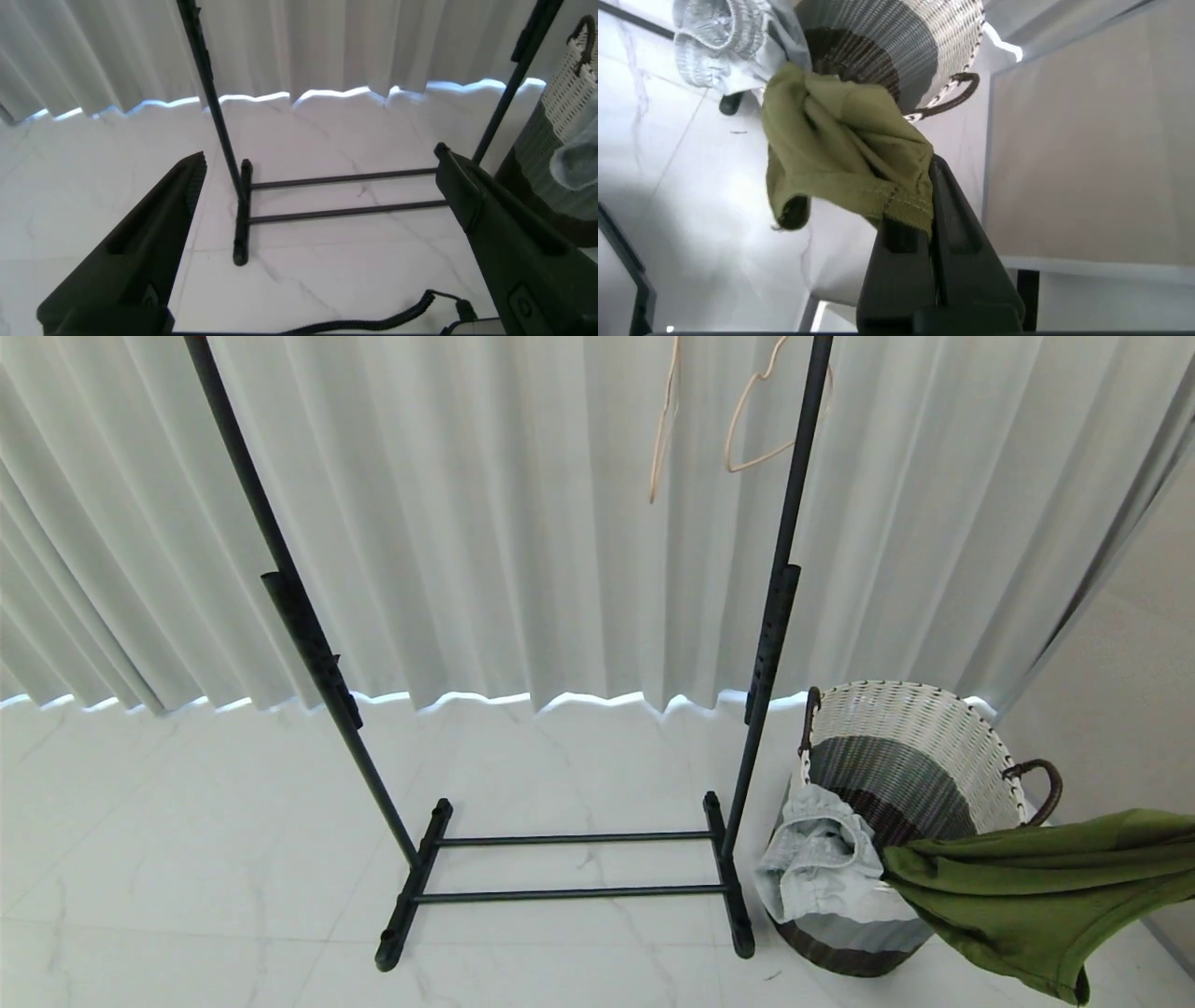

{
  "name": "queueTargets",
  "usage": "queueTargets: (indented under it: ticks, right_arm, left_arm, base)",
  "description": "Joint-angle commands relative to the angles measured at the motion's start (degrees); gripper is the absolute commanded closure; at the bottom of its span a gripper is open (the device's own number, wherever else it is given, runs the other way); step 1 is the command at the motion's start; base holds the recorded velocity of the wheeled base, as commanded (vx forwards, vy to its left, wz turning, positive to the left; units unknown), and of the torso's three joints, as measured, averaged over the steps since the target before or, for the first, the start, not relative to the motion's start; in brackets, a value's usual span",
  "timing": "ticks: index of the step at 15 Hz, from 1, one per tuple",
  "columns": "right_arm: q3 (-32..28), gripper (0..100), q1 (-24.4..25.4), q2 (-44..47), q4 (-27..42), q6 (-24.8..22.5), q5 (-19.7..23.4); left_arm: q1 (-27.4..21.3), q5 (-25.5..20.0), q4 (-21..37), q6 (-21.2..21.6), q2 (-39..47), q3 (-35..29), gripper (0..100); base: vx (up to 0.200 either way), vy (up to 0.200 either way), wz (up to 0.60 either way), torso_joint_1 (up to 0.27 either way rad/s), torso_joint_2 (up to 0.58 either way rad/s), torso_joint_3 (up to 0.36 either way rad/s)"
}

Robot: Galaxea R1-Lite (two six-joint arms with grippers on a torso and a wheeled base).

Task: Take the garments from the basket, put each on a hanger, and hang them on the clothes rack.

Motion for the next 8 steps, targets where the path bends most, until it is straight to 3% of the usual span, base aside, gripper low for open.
queueTargets:
  ticks: [1, 3, 8]
  right_arm:
    - [0.06, 100, 0.11, 0.00, 0.02, -0.01, 0.01]
    - [0.06, 100, 0.20, -0.09, 0.02, 0.07, 0.01]
    - [-0.03, 100, 0.11, -0.18, 0.02, 0.07, 0.01]
  left_arm:
    - [0.04, -0.02, -0.01, 0.00, 0.09, 0.01, 0]
    - [0.04, -0.02, -0.01, 0.00, 0.00, 0.01, 0]
    - [0.04, -0.02, -0.01, -0.18, 0.00, 0.01, 0]
  base:
    - [0.000, 0.200, 0.00, -0.002, 0.00, 0.007]
    - [0.000, 0.200, 0.00, 0.002, 0.00, 0.005]
    - [0.000, 0.000, 0.00, 0.000, 0.00, 0.000]
